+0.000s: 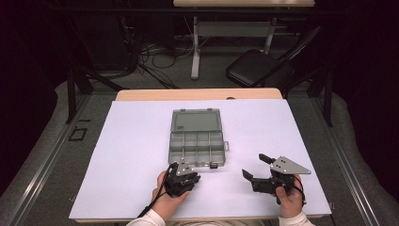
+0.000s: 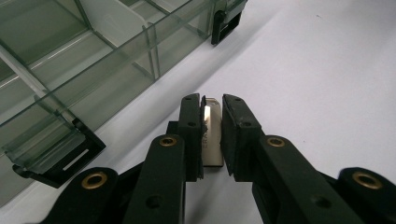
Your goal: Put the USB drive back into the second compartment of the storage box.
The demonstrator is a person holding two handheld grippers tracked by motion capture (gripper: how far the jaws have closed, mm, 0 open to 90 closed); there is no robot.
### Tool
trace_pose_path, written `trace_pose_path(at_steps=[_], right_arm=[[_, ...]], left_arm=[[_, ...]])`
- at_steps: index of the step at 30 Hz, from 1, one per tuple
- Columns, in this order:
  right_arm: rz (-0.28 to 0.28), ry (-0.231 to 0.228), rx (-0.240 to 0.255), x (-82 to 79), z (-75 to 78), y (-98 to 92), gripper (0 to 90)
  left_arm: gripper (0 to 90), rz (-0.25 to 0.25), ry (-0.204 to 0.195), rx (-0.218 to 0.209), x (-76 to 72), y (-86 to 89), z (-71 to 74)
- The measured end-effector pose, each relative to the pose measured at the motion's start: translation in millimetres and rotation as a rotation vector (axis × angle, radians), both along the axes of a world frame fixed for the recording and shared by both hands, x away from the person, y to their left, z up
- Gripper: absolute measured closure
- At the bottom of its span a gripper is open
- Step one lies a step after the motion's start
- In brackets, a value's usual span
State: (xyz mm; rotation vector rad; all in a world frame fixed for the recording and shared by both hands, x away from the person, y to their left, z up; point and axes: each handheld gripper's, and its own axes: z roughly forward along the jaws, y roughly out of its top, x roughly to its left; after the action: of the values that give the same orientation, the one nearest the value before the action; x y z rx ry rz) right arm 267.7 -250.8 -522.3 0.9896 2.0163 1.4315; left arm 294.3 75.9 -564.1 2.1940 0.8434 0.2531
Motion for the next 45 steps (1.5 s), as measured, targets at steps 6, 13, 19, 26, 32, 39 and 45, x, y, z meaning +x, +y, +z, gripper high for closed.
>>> trace_pose_path(at_steps=[6, 13, 19, 26, 32, 39, 45], right_arm=[[0.001, -0.001, -0.001, 0.1, -0.2, 0.2, 14.0], [0.001, 0.0, -0.003, 0.0, -0.1, -0.1, 14.0], [0.002, 0.0, -0.003, 0.1, 0.0, -0.4, 14.0], [0.002, -0.001, -0.004, 0.2, 0.0, -0.5, 14.0], [0.002, 0.0, -0.003, 0.0, 0.0, -0.5, 14.0], [0.003, -0.001, -0.004, 0.3, -0.1, -0.6, 14.0], [0.003, 0.002, -0.002, 0.2, -0.2, -0.6, 14.0]], left_arm=[[78.6, 0.012, 0.014, -0.029, 1.0, 2.3, -1.0], [78.7, 0.022, 0.022, -0.049, 2.2, 4.4, -1.7], [78.8, 0.037, 0.027, -0.057, 2.7, 5.6, -1.6], [78.8, 0.051, 0.035, -0.076, 5.4, 11.3, 0.3], [78.8, 0.054, 0.027, -0.093, 5.1, 14.6, 4.1], [78.8, 0.046, 0.022, -0.109, 4.1, 16.8, 8.3], [78.8, 0.041, 0.007, -0.118, 1.3, 18.8, 13.8]])
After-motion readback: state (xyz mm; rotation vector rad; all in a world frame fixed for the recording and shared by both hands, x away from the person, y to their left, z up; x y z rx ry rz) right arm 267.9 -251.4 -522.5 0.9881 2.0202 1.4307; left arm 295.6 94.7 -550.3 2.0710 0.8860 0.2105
